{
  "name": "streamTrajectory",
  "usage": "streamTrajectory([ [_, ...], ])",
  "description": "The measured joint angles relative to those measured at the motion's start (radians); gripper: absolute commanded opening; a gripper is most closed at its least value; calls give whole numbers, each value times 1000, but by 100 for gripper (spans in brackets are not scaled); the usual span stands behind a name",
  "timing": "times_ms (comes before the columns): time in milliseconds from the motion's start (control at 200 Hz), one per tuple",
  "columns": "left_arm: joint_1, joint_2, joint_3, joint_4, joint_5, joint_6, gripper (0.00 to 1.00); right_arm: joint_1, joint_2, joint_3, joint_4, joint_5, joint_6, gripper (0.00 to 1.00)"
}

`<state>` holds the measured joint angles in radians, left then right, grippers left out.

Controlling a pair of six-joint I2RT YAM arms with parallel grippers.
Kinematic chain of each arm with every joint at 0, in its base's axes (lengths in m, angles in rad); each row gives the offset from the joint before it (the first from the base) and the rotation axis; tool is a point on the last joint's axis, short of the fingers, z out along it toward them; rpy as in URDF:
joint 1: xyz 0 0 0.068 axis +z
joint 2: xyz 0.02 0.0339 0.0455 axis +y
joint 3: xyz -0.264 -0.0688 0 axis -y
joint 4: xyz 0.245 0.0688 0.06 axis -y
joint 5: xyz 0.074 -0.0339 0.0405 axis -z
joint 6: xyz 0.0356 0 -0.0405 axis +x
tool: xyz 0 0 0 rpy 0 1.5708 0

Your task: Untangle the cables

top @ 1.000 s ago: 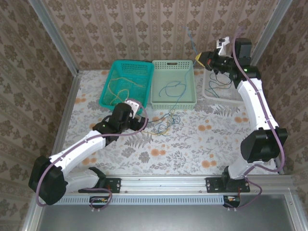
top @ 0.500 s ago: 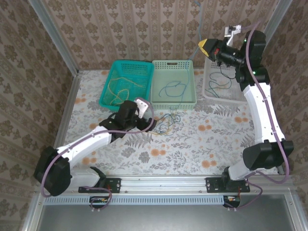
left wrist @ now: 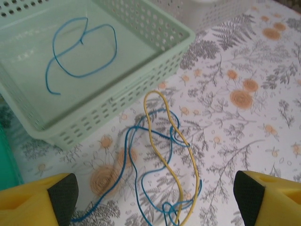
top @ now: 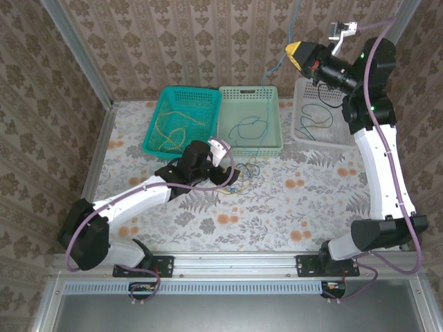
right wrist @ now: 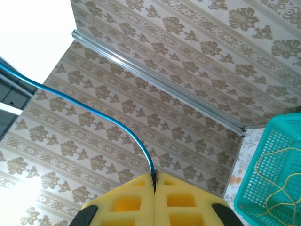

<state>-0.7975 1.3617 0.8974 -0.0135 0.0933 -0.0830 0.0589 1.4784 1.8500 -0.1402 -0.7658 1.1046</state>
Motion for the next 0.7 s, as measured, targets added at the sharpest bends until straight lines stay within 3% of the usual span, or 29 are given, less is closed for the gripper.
streamTrajectory([
  [355,2,-32,-26,-8,-60,-8,91,16,93,-245,204,105,-31,0],
  [700,27,-88,-87,-10,-82,-27,91,16,216,-334,475,254,23,0],
])
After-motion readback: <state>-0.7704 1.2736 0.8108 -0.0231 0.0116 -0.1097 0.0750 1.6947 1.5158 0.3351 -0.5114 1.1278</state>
